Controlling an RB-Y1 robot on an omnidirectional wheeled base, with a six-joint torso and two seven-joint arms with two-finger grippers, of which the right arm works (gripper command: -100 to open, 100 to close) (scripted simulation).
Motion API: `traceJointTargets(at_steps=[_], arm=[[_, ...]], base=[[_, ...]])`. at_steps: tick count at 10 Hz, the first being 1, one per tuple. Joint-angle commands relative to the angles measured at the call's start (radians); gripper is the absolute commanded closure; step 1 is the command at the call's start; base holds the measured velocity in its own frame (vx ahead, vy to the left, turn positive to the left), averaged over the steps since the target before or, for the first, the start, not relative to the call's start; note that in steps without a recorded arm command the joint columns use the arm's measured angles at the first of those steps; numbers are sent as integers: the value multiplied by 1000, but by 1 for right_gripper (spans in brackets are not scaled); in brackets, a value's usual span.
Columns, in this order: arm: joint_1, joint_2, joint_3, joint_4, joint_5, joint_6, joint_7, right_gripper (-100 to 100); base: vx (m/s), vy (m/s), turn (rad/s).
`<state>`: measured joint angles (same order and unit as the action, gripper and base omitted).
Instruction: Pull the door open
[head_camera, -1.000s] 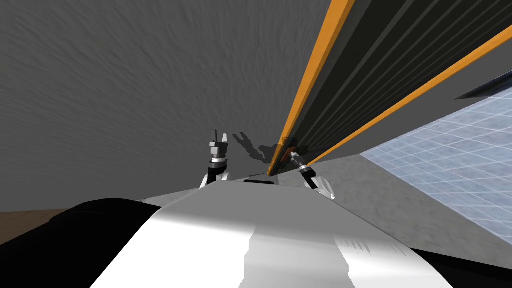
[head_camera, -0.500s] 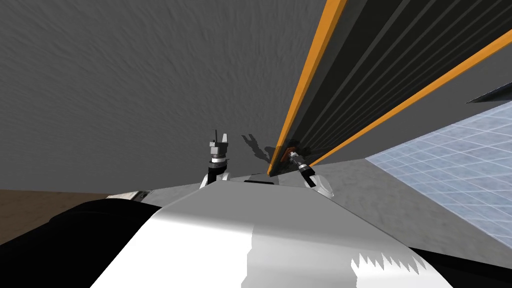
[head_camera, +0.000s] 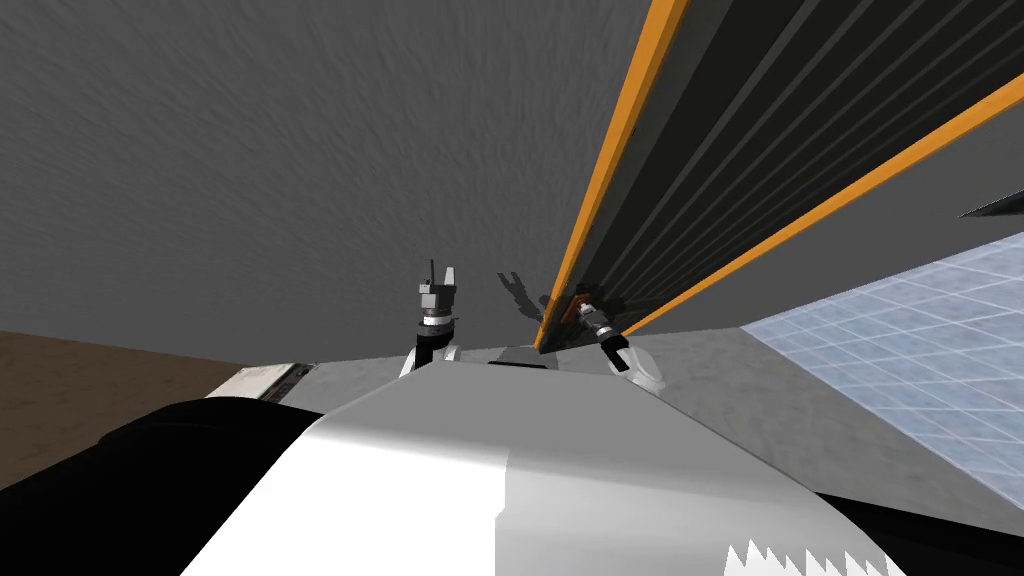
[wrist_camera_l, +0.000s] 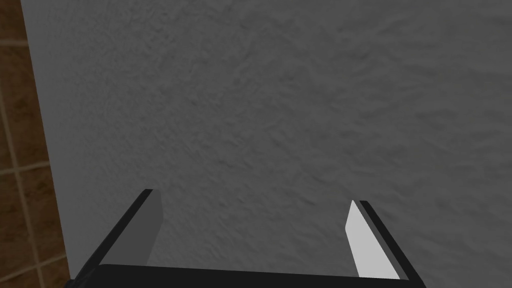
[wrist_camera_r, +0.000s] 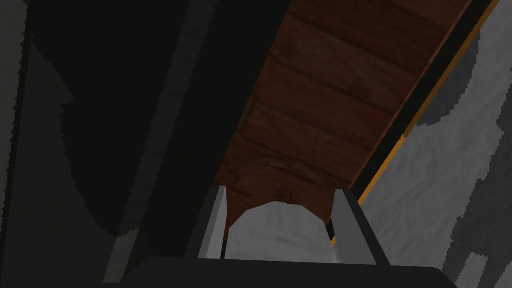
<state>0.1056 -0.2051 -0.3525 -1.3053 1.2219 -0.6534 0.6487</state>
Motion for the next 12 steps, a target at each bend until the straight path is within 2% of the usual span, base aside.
traceJointTargets(at_steps=[1,8,9,12], arm=[[10,2,22,11,35,31,34,100],[-4,-20,77,20,180,180,229,100],[-13,-11,71,25,134,159,191,-100],[-31,2,74,35,80,153,161,-100]], base=[[-80,-64,133],[-97,-62,155],[-117,-37,24],[-98,-28,-36]])
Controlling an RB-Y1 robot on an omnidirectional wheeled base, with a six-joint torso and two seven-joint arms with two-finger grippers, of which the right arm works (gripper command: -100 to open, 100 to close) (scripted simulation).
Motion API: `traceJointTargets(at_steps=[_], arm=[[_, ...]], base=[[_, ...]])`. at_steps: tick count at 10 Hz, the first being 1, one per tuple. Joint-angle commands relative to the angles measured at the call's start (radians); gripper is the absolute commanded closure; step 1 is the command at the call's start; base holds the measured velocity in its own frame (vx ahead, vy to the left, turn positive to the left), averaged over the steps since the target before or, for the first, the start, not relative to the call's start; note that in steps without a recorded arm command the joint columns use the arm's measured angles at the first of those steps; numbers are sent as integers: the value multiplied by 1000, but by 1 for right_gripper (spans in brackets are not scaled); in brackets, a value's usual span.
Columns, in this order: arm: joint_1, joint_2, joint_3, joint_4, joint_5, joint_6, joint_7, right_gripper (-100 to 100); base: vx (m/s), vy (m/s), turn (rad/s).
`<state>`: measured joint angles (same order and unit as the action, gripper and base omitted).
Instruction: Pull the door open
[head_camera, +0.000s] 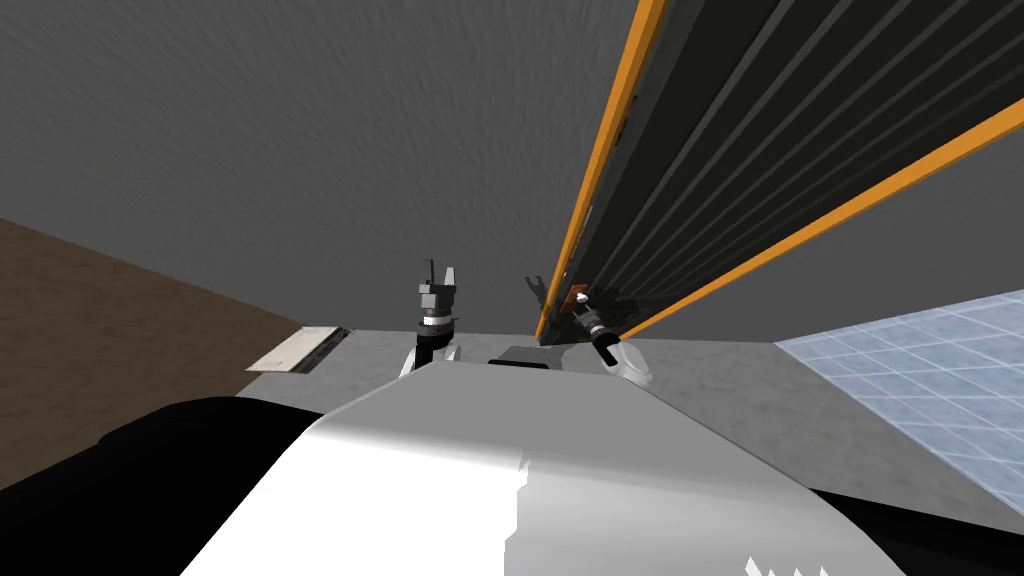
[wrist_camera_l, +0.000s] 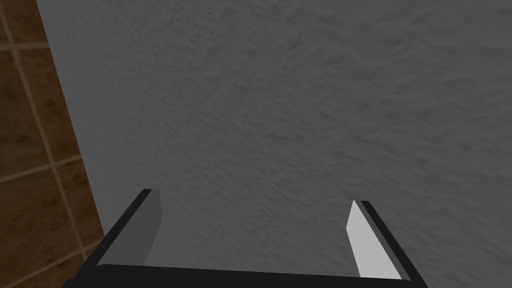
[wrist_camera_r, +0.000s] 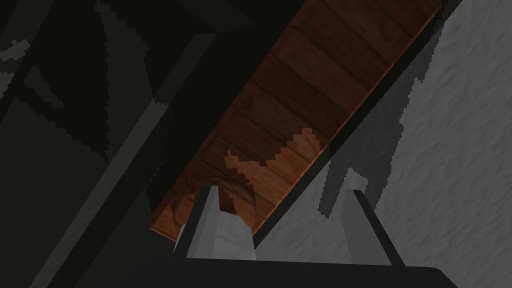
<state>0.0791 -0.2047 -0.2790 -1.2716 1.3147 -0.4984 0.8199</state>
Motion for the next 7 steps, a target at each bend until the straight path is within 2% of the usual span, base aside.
traceJointTargets(at_steps=[1,7], arm=[[-11,7,2,6,-34,-5,-22,-100],[-63,44,11,36,-188,-22,-108,-100]], base=[[-94,-32,-17],[-96,-37,-27]])
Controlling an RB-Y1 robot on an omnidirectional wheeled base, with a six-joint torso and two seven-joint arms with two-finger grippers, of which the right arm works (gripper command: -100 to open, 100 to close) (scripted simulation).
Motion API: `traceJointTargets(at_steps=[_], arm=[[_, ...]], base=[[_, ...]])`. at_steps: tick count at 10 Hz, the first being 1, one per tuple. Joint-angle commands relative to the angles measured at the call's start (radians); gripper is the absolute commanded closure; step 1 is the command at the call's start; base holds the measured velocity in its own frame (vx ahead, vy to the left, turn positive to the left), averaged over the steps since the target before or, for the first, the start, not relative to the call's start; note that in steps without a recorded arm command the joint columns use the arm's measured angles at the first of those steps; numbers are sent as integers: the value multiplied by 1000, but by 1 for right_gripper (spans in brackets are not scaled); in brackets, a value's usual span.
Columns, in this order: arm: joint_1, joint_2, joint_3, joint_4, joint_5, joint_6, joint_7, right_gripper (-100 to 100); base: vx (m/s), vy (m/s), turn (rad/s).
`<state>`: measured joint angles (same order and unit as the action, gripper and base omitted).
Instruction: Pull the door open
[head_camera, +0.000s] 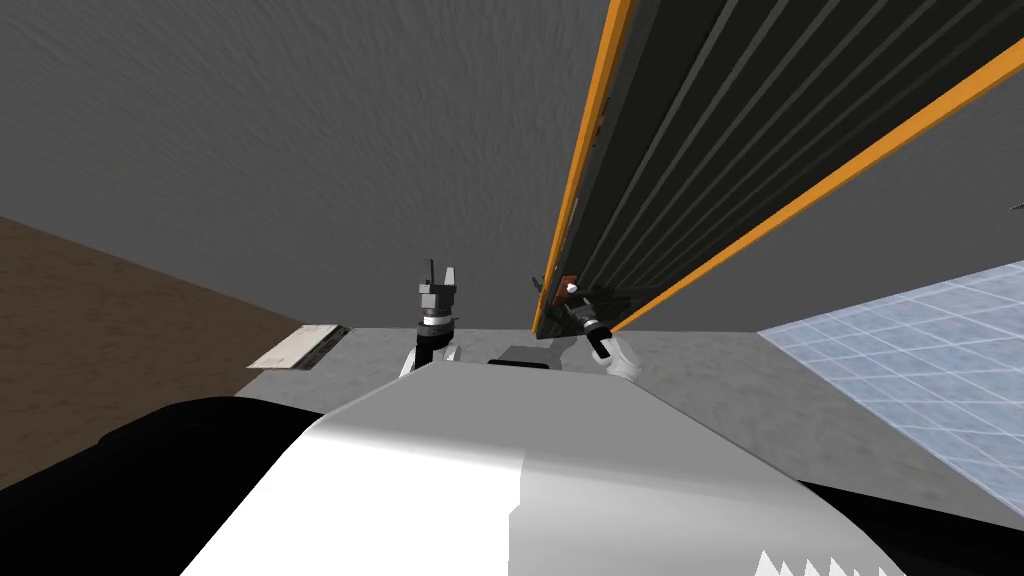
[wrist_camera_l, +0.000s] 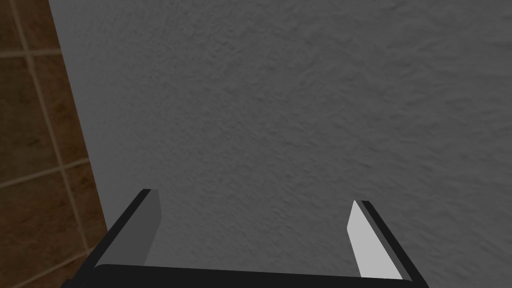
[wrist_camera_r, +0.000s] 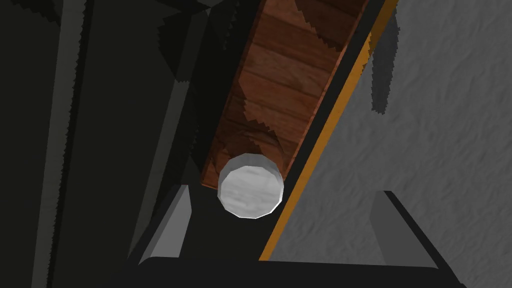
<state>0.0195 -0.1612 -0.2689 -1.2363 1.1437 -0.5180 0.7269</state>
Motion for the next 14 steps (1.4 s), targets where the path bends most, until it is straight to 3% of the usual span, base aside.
traceJointTargets(at_steps=[1,8,9,14], arm=[[-12,7,3,6,-43,-6,-30,-100],[-64,45,12,36,-197,-23,-116,-100],[-59,42,11,32,-182,-22,-105,-100],[-80,5,-21,70,-216,-26,-106,-100]], base=[[-102,-44,-27],[-93,-40,-22],[-55,-17,-3],[144,50,71]])
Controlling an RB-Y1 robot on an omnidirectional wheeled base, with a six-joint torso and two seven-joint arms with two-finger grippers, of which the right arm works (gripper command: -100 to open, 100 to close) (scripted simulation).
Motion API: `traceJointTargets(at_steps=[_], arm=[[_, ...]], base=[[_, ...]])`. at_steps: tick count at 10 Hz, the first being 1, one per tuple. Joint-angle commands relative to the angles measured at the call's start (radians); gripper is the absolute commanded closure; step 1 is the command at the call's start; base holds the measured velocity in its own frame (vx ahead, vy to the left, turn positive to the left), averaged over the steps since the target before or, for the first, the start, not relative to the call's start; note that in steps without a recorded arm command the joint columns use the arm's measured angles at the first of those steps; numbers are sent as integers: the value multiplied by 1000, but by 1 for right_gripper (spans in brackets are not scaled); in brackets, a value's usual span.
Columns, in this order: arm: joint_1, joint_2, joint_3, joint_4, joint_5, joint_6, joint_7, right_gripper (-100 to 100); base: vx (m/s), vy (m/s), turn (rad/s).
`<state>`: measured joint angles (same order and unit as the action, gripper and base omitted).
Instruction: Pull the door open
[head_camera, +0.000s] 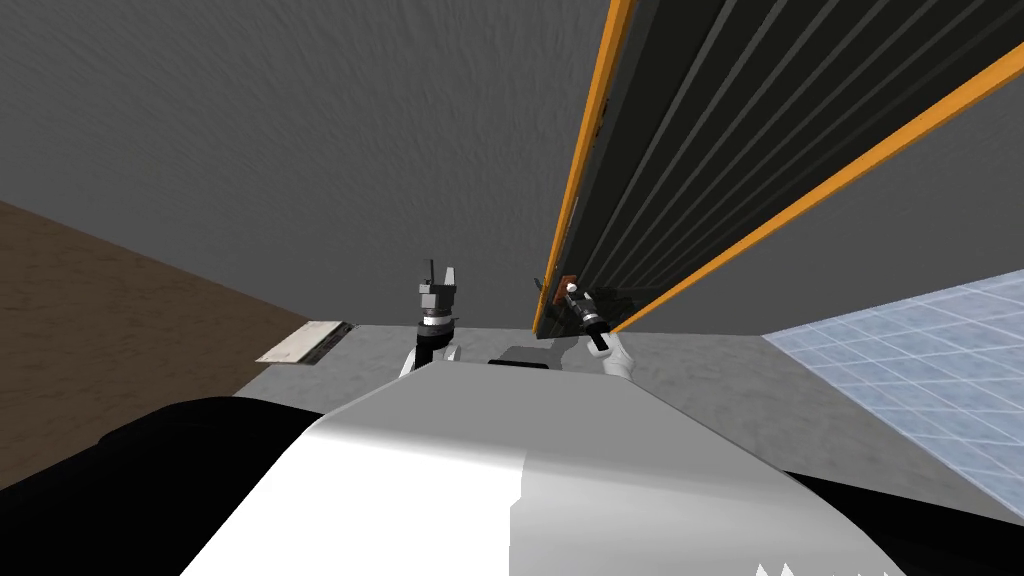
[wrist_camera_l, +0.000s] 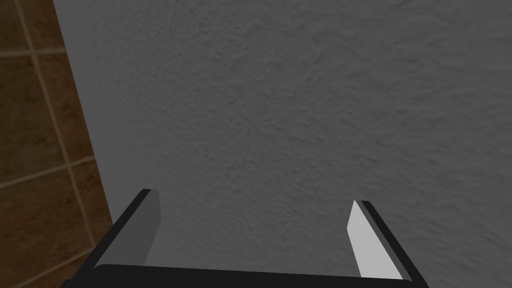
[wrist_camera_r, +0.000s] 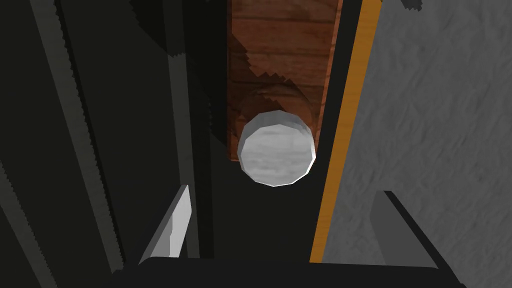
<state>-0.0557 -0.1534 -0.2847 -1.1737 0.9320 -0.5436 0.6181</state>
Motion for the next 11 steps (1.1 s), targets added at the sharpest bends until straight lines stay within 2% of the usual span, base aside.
traceJointTargets(at_steps=[1,3,4,5,10,11], arm=[[-9,-12,-12,16,-12,-2,3,-100],[-17,-25,-24,29,-23,-3,4,-100],[-16,-23,-21,27,-20,-4,4,-100],[-16,-23,-21,27,-20,-4,4,100],[-16,-23,-21,27,-20,-4,4,100],[-13,-26,-16,28,-47,-2,-22,100]], base=[[215,49,91],[188,63,66],[81,27,10],[-9,-6,-26],[-15,-6,5],[-19,-20,79]])
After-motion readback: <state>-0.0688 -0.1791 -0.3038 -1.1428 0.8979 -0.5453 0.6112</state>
